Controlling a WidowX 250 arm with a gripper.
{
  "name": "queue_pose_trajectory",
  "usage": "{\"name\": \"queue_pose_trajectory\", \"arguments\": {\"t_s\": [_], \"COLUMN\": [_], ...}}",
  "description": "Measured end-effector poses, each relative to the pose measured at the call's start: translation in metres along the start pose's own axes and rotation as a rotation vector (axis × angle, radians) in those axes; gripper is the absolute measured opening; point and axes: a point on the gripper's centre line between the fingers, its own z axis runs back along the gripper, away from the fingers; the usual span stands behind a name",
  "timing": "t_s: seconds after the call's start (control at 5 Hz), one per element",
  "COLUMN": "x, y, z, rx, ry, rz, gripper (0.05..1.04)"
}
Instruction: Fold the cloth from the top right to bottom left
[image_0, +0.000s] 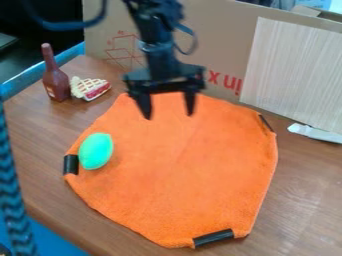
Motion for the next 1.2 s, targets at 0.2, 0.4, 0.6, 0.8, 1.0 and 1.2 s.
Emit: {"name": "queue_pose_trajectory", "arguments": {"t_s": [0.2, 0.4, 0.6, 0.8, 1.0, 1.2], "x": [0.007, 0.014, 0.017, 0.026, 0.034, 0.037], "y": [-0.039, -0.067, -0.088, -0.103, -0.117, -0.126], "z": [-0.016, -0.030, -0.044, -0.052, -0.059, -0.067], "rx": [0.025, 0.023, 0.032, 0.017, -0.001, -0.006], "ry": [-0.149, -0.227, -0.246, -0.255, -0.269, -0.274], "rz": [0.000, -0.019, -0.007, 0.028, 0.055, 0.062], "gripper": [0.999, 0.999, 0.999, 0.999, 0.999, 0.999]}}
